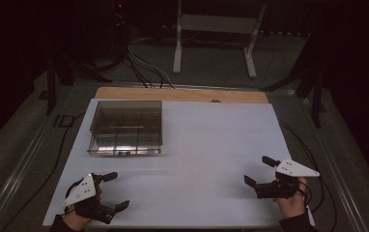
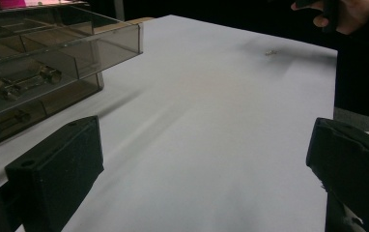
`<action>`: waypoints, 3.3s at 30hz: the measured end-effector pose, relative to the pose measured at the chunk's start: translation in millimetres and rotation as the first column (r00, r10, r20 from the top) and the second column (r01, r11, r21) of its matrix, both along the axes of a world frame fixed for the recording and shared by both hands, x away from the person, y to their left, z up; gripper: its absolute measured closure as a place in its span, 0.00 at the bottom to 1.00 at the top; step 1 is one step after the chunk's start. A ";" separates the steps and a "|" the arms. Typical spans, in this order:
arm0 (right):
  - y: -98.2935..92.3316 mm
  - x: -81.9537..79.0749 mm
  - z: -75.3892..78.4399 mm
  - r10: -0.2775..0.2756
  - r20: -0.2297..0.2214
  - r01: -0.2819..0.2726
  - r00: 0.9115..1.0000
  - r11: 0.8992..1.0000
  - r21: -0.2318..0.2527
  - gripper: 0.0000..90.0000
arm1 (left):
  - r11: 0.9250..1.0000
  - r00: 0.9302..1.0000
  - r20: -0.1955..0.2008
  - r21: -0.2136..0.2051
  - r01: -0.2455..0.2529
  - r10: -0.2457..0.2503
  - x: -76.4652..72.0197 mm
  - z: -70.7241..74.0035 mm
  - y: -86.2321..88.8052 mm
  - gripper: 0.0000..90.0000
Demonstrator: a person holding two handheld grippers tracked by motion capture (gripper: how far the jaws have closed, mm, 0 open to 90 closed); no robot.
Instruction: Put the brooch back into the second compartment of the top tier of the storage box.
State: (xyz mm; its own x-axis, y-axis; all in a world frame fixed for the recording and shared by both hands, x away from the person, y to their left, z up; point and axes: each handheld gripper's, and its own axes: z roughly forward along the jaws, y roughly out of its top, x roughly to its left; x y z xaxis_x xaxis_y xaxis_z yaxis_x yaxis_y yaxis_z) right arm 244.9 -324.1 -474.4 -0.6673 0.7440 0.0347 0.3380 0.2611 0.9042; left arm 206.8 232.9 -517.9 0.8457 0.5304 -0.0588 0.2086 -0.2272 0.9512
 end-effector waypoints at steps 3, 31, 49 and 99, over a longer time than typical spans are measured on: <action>-3.1 1.5 -4.0 0.004 -0.031 -0.004 1.000 1.000 -0.010 0.00 | 1.000 1.000 -0.001 -0.001 -0.001 0.001 -0.1 -0.1 -0.1 0.01; -23.8 9.1 -37.7 -0.106 -0.223 0.059 0.969 0.977 -0.207 0.46 | 1.000 1.000 -0.005 0.003 0.001 -0.001 0.0 -0.4 -0.1 0.01; -16.4 12.5 -46.8 -0.081 -0.265 0.002 0.961 0.958 -0.288 0.78 | 1.000 1.000 -0.005 0.003 0.001 -0.001 -0.4 0.1 -0.3 0.01; 9.4 17.6 -23.9 -0.026 -0.272 -0.068 0.962 0.942 -0.330 0.95 | 1.000 1.000 -0.018 0.010 0.006 -0.006 1.3 -2.1 -1.7 0.01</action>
State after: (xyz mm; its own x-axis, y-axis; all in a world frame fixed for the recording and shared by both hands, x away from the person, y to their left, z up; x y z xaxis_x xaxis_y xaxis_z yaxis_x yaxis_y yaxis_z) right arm 262.5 -314.7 -498.2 -0.6832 0.7295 -0.0328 0.5465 0.5406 0.6395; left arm 208.1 231.2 -520.0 0.8477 0.5260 -0.0687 0.2241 -0.2378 0.9451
